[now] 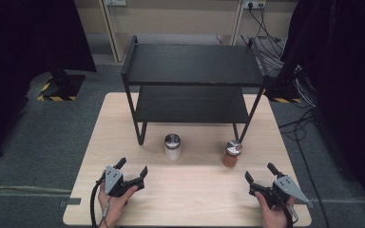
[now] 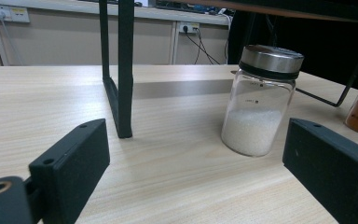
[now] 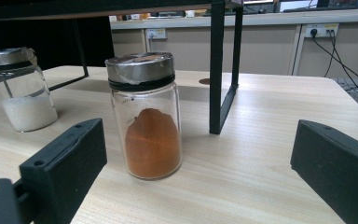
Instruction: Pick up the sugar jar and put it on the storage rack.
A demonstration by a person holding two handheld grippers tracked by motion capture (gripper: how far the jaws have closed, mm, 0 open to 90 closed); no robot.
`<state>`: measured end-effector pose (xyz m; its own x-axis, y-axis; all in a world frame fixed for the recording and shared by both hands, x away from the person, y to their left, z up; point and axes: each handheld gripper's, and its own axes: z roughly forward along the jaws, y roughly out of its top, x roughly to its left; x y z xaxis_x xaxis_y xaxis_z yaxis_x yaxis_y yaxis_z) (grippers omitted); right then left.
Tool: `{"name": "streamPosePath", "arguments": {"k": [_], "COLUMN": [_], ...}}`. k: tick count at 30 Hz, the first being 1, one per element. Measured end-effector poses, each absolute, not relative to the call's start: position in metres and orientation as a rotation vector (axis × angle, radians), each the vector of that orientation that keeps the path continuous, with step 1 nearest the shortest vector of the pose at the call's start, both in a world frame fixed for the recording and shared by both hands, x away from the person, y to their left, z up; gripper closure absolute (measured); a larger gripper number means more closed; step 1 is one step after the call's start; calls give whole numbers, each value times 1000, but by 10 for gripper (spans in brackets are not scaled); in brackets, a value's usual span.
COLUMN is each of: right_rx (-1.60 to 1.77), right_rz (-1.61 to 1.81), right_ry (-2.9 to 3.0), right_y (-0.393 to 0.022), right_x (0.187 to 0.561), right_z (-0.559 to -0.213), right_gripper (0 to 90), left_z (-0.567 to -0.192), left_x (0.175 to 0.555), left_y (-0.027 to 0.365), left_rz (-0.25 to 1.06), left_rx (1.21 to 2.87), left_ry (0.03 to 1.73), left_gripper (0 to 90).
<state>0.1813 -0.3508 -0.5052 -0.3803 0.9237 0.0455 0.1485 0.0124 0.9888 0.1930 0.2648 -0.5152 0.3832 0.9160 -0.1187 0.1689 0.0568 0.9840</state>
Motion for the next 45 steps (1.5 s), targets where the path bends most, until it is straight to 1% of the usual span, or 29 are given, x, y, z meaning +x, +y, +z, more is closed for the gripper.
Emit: {"name": "streamPosePath", "arguments": {"k": [16,29,45], "right_rx": [1117,1121,1120], "right_rz": [1434,1421,1423], "right_ry": [1610,1614,1620], "right_y": [-351,-349,-350], "right_x": [182,182,183], "right_z": [-505,-504,-503], "right_gripper": [37,37,37], "left_z": [-514,-509,-501], "left_x": [200,217,239], "left_y": [262,247,231], "left_rz": [755,733,746], "left_rx": [1448,1470,1515], "left_ry": [1019,980,944], "left_gripper": [61,60,60]}}
